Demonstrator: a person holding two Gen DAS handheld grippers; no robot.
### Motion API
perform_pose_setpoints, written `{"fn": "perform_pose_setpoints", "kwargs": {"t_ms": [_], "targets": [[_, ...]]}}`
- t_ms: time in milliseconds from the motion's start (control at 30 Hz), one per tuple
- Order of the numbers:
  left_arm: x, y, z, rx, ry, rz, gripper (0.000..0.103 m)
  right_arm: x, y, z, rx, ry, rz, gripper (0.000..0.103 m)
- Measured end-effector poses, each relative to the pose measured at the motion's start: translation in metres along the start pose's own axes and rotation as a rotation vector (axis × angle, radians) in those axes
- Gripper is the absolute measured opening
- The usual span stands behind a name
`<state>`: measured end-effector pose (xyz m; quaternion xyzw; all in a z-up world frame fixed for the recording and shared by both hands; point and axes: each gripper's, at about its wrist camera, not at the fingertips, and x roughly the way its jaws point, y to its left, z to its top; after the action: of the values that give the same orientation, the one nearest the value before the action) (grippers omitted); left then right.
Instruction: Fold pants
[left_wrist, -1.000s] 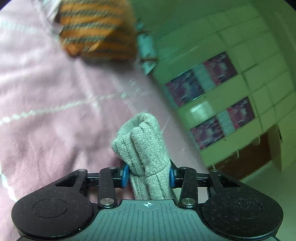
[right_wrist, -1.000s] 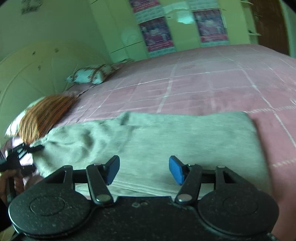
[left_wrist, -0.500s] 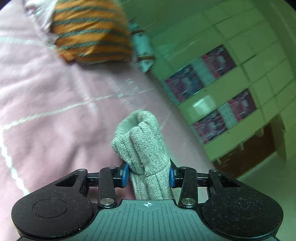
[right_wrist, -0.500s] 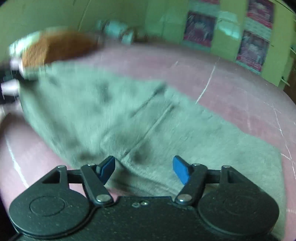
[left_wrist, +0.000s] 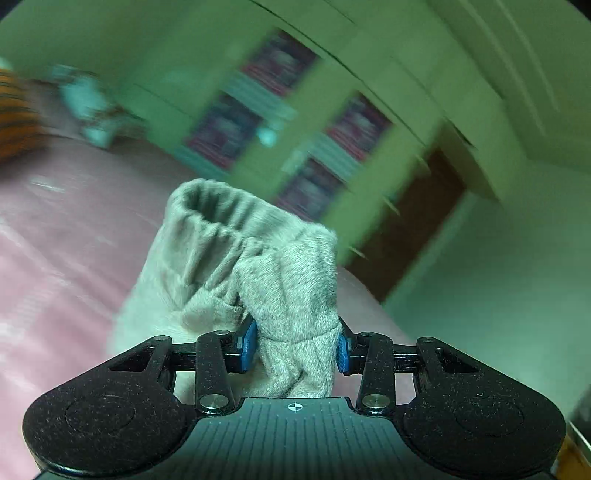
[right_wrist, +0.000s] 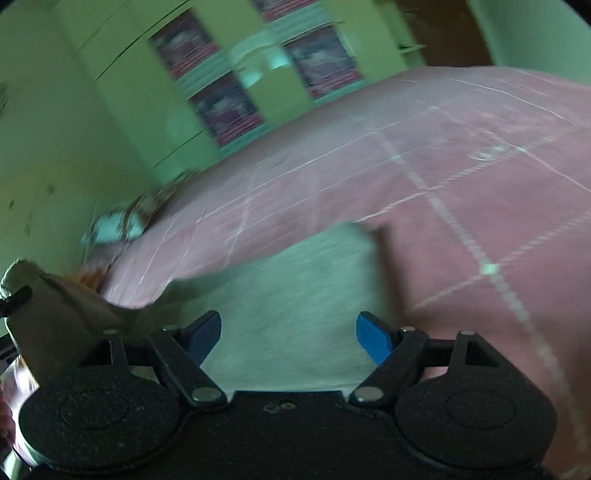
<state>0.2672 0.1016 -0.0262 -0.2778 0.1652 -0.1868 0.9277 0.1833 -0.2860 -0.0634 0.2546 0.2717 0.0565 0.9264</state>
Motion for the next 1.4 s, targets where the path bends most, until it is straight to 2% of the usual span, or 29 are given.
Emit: {"fn": "perform_pose_setpoints", "kwargs": {"t_ms": [33, 100, 133, 167, 200, 267, 333, 400, 500, 600, 767, 833, 967, 1067, 1133, 1167, 1267, 1367, 1400], "targets": [[0.018, -0.019, -0.012, -0.008, 0.031, -0.039, 0.044, -0.005, -0.009, 0.001, 0.022, -0.011, -0.007, 0.075], [0.056, -0.056, -0.044, -0.028, 0.122, -0.143, 0.064, -0.013, -0.026, 0.004, 0.066, -0.032, -0.018, 0.075], [0.072, -0.070, -0.061, -0.035, 0.166, -0.169, 0.082, -0.019, -0.035, 0.005, 0.091, -0.046, -0.025, 0.075], [0.080, -0.082, -0.077, -0.025, 0.172, -0.130, 0.084, -0.025, -0.045, 0.007, 0.123, -0.066, -0.038, 0.075], [0.084, -0.090, -0.089, -0.013, 0.174, -0.084, 0.084, -0.030, -0.054, 0.009, 0.150, -0.083, -0.047, 0.075], [0.083, -0.094, -0.102, -0.014, 0.184, -0.044, 0.084, -0.039, -0.069, 0.013, 0.186, -0.105, -0.054, 0.074], [0.071, -0.091, -0.104, 0.008, 0.183, -0.012, 0.083, -0.044, -0.078, 0.013, 0.202, -0.123, -0.036, 0.073], [0.054, -0.084, -0.099, 0.033, 0.175, 0.033, 0.084, -0.043, -0.080, 0.012, 0.222, -0.122, 0.006, 0.067], [0.020, -0.072, -0.093, 0.041, 0.143, 0.101, 0.084, -0.026, -0.070, 0.010, 0.249, -0.061, 0.131, 0.060], [-0.016, -0.046, -0.089, 0.057, 0.133, 0.179, 0.084, 0.002, -0.051, 0.007, 0.277, 0.036, 0.226, 0.059], [-0.067, 0.003, -0.088, 0.033, 0.117, 0.289, 0.083, 0.045, -0.042, -0.004, 0.439, 0.167, 0.281, 0.059], [-0.080, 0.017, -0.093, 0.022, 0.122, 0.319, 0.083, 0.048, -0.038, -0.010, 0.476, 0.175, 0.268, 0.059], [-0.083, 0.029, -0.103, 0.068, 0.168, 0.330, 0.083, 0.051, -0.029, -0.010, 0.466, 0.160, 0.245, 0.063], [-0.077, 0.025, -0.110, 0.135, 0.219, 0.317, 0.084, 0.046, -0.021, -0.011, 0.459, 0.127, 0.259, 0.060], [-0.068, 0.020, -0.111, 0.167, 0.237, 0.293, 0.084, 0.051, -0.020, -0.011, 0.441, 0.169, 0.217, 0.059], [-0.065, 0.017, -0.111, 0.178, 0.243, 0.279, 0.084, 0.053, -0.019, -0.012, 0.434, 0.180, 0.198, 0.056], [-0.059, 0.011, -0.113, 0.195, 0.249, 0.269, 0.084, 0.053, -0.020, -0.014, 0.469, 0.183, 0.216, 0.056], [-0.055, 0.012, -0.114, 0.185, 0.241, 0.272, 0.084, 0.060, -0.013, -0.011, 0.466, 0.201, 0.198, 0.058], [-0.055, 0.012, -0.115, 0.185, 0.239, 0.271, 0.084, 0.061, -0.011, -0.009, 0.463, 0.198, 0.197, 0.061]]}}
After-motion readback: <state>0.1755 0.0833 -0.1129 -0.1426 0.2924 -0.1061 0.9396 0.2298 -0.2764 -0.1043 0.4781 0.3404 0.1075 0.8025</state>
